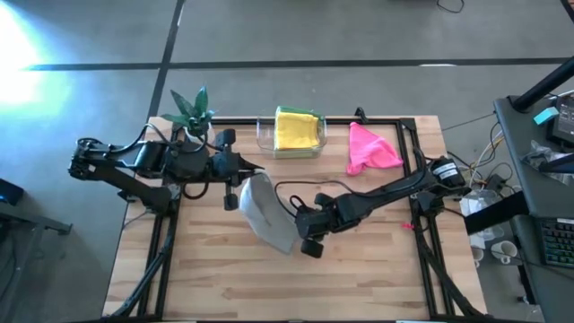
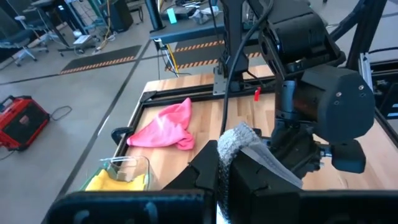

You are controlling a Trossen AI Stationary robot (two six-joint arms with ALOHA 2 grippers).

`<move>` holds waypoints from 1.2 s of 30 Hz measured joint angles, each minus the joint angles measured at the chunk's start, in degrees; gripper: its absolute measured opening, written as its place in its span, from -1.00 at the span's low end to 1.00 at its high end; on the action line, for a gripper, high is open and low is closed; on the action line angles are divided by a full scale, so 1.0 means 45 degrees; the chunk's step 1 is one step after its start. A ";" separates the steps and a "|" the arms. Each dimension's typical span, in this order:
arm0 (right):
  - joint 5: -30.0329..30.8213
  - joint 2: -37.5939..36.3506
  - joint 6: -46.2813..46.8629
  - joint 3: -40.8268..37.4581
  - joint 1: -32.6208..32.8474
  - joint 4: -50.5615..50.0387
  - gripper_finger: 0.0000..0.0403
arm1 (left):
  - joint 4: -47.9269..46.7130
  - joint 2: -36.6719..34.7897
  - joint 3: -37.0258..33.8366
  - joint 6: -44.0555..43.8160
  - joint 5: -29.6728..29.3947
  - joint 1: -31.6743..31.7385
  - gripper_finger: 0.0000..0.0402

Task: Fold microfiber towels
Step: Fold the gray microfiber cloth

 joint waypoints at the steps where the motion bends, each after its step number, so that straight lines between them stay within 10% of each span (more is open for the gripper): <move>1: 0.0000 0.0000 0.0028 0.0000 -0.0001 -0.0002 -0.66 | -0.0005 -0.0002 0.0001 0.0028 -0.0053 0.0003 -1.00; 18: -0.0002 -0.0240 0.1102 0.0241 0.0282 -0.0910 -0.96 | -0.1285 -0.0309 0.0001 0.0118 -0.0535 0.0004 -1.00; 36: 0.0665 -0.0704 0.1804 0.6324 0.0967 -0.7376 -0.96 | -0.3461 -0.1406 0.0001 -0.1085 0.0707 -0.0089 -1.00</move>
